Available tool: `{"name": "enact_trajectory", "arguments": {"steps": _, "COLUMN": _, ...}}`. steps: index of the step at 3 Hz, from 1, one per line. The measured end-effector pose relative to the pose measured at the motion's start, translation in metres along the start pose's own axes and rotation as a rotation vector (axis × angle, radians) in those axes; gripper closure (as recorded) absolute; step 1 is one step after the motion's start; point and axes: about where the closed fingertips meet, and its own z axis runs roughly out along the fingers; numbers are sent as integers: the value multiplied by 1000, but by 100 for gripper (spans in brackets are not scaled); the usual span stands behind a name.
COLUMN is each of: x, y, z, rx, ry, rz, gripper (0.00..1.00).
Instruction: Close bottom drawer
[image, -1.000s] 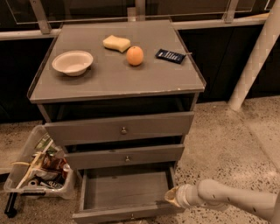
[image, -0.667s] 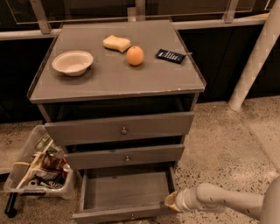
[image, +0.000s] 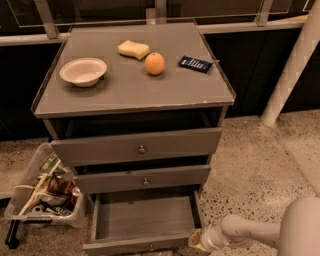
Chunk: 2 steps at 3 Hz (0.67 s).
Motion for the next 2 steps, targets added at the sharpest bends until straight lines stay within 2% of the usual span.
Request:
{"name": "enact_trajectory", "arguments": {"steps": 1, "x": 11, "y": 10, "z": 13, "rx": -34, "ry": 14, "rz": -5, "gripper": 100}}
{"name": "enact_trajectory", "arguments": {"steps": 2, "x": 8, "y": 23, "z": 26, "rx": -72, "ry": 6, "rz": -35, "gripper": 100}}
